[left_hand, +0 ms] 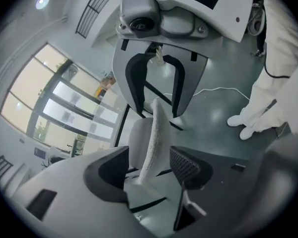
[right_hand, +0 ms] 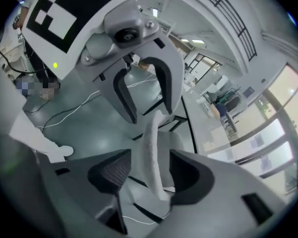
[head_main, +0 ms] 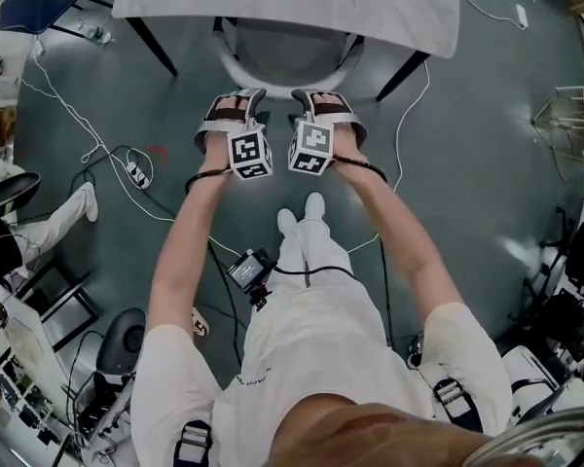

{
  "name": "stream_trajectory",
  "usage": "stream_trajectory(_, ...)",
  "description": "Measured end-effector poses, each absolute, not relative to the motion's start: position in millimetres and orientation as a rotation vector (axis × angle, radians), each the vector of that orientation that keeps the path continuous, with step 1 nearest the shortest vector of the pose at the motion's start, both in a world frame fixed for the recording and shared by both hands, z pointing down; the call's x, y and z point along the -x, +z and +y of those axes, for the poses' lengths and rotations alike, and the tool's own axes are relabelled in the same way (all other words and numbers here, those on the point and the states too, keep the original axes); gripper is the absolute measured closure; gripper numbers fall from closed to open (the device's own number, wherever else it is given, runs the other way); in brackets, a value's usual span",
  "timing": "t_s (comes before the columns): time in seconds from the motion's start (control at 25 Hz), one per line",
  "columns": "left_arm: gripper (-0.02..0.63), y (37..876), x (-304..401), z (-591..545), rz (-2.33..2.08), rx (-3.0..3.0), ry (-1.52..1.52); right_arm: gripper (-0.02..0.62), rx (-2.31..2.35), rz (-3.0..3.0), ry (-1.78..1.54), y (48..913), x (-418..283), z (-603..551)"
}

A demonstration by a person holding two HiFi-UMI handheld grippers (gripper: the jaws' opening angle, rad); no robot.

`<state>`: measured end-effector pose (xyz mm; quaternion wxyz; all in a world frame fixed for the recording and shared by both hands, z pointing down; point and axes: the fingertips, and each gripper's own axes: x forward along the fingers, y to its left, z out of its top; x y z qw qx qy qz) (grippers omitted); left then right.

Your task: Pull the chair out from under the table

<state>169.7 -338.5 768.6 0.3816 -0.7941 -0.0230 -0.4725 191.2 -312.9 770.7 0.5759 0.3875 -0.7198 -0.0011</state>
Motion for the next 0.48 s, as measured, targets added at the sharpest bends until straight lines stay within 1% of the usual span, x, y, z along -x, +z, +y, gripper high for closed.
stream_trajectory(0.08,0.36,781,-172,-344,-0.09,1.98,-1.218,0.351,-0.873,-1.669,0.01,786,-193,-317)
stream_trajectory(0.16,0.36,793,-176,-346,-0.127,1.948,-1.225,0.321,-0.842,-1.653,0.026,798,-197,-319)
stream_trajectory(0.48,0.364,821,-182,-361,-0.144,1.902,-1.251,0.321,-0.779,-1.62,-0.016,831,-204,-333)
